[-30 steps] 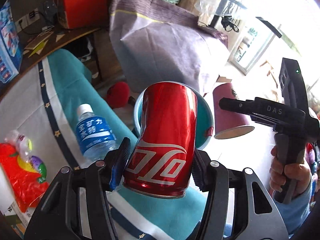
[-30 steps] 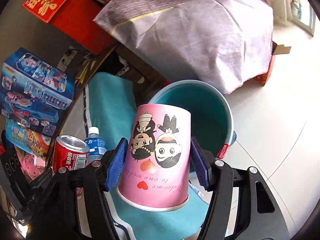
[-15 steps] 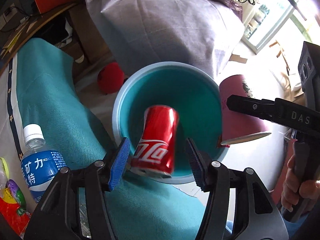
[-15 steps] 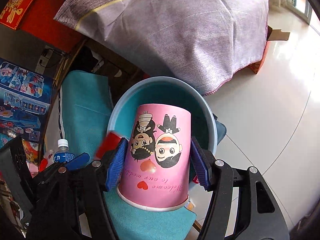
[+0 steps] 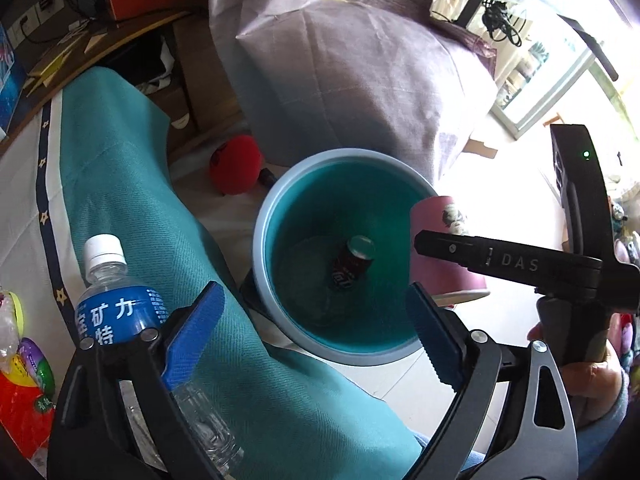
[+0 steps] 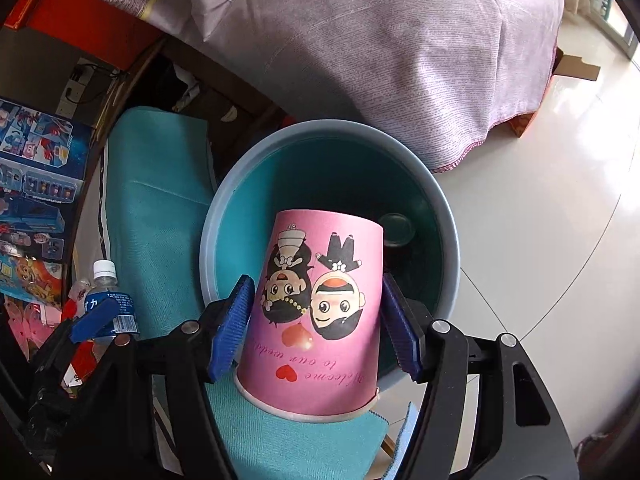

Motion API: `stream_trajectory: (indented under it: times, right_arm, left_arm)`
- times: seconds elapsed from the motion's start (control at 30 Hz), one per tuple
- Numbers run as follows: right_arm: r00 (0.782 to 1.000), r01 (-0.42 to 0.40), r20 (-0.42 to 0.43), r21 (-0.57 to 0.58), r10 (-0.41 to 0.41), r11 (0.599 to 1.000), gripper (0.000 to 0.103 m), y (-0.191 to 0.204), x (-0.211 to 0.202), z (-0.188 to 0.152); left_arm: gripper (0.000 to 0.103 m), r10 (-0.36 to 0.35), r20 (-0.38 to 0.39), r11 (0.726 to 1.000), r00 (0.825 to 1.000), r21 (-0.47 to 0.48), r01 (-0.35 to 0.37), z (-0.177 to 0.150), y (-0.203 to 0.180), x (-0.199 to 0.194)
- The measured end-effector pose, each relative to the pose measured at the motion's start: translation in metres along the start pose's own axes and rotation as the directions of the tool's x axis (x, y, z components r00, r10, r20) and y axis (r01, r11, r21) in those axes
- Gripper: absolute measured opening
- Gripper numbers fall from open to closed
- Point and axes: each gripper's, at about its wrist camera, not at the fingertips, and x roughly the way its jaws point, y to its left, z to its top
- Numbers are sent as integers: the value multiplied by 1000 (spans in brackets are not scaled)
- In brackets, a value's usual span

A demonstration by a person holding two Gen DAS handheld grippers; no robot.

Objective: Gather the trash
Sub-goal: 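Move both tools back toward the water bottle and white box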

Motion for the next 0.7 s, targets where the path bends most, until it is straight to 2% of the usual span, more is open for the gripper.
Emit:
stream_trajectory:
  times: [0.07,0.2,0.47,0.7]
  right_arm:
    - [1000,3,10,3,-3,1000,73,1,-2,-1]
    - [1000,4,21,18,-5,1000,77,2,-8,-7]
    - [1000,3,29,30,-4,1000,78,10,-17,-29]
    - [999,-21,29,-8,21,1000,78,43,-18,-55]
  left_arm:
    - [95,3,8,1000,1000,-6,-3,-2,3,-5]
    - [96,6,0,1000,1000,-18,-6,-9,9,-9]
    - [96,17,12,1000,1000,-13,-16,-31,20,-26]
    - [97,32,45,999,998,-38,-30,-55,48,-53]
